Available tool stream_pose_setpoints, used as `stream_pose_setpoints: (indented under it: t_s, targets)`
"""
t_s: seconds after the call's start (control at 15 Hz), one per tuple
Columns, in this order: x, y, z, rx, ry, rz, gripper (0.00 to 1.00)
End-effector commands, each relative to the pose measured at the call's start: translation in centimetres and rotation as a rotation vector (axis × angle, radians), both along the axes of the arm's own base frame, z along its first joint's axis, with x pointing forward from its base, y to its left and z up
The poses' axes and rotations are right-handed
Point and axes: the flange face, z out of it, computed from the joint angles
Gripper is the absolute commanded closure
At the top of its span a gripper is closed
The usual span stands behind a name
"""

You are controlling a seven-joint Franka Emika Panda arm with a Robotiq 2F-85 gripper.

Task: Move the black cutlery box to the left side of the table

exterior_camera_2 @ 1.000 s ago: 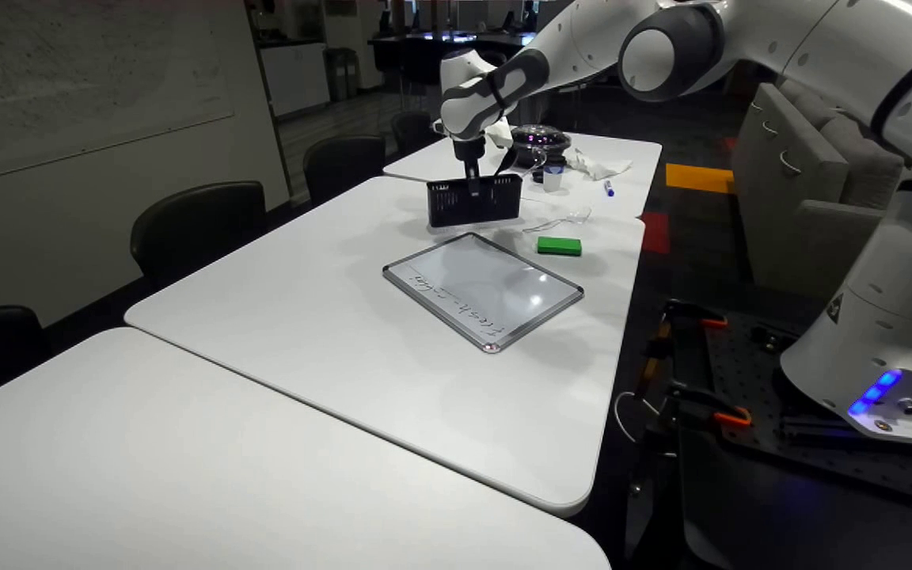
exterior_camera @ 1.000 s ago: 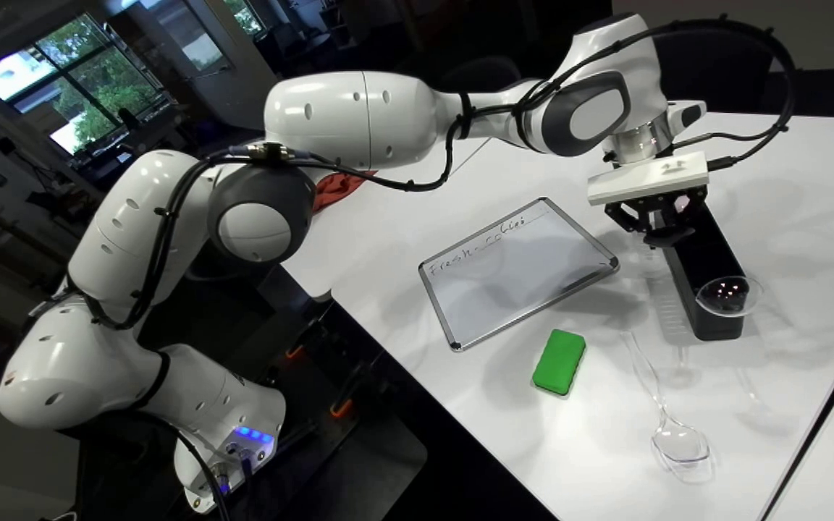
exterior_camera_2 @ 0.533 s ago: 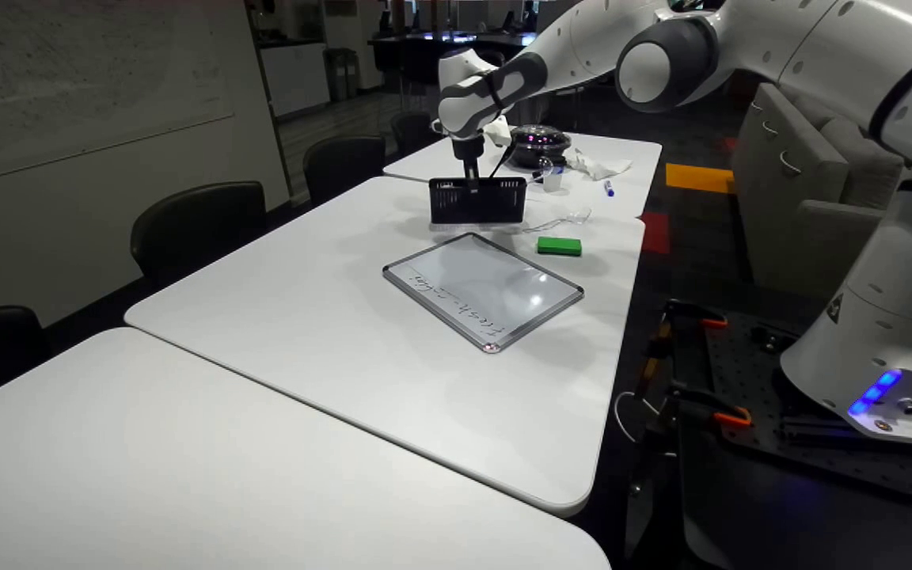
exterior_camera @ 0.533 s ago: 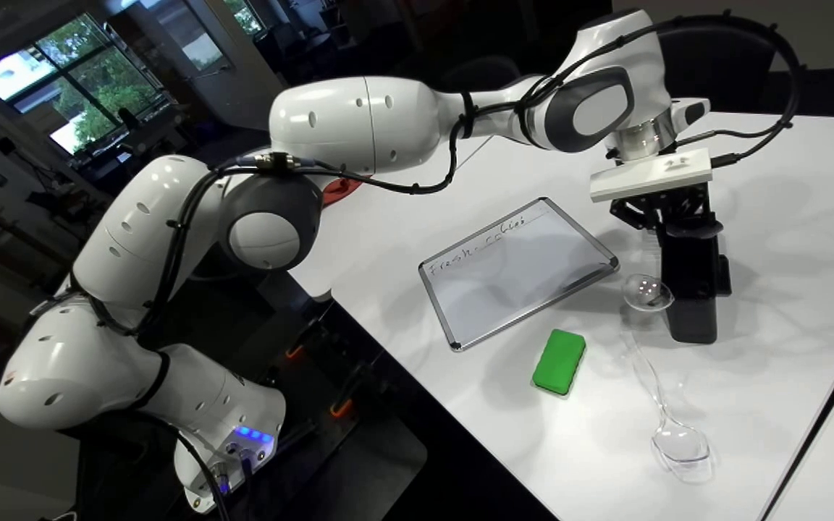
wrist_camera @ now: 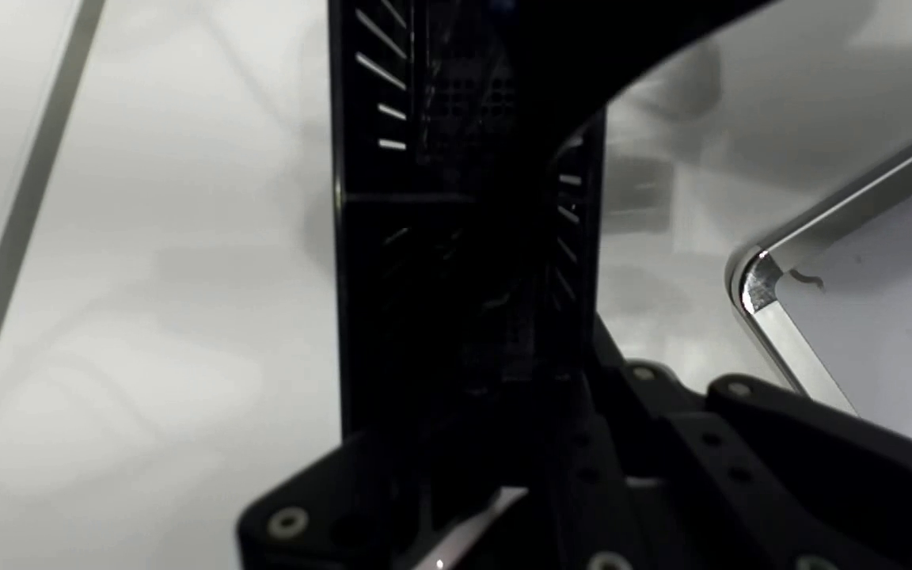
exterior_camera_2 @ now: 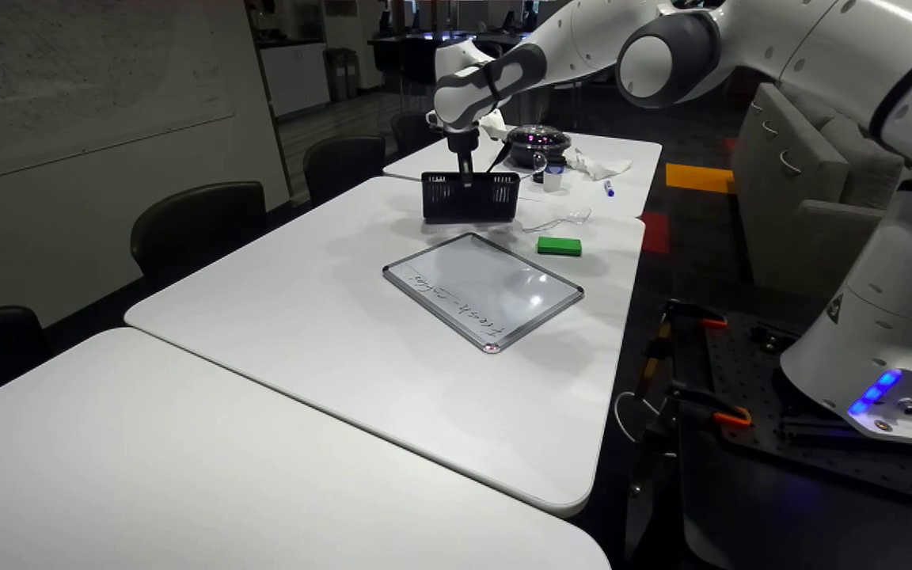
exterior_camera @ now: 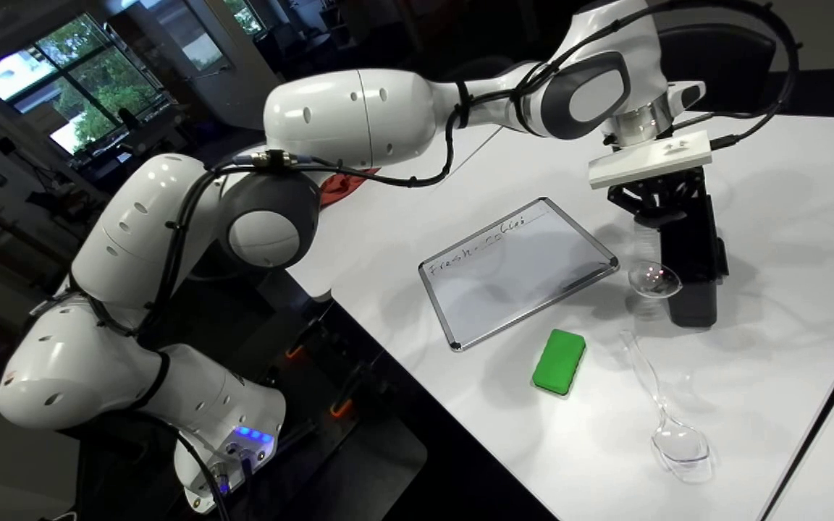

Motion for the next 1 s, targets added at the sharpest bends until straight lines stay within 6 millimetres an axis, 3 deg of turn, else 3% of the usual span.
stream_pose_setpoints:
  t_s: [0.0, 0.47, 0.93]
  targets:
    - [-0.1, 0.4, 4.9, 0.025, 0.025, 0.029, 0.99]
    - [-1.3, 1.0, 11.5, 0.046, 0.06, 0.077, 0.99]
    - [-2.9, 3.4, 14.5, 0.018, 0.05, 0.17, 0.99]
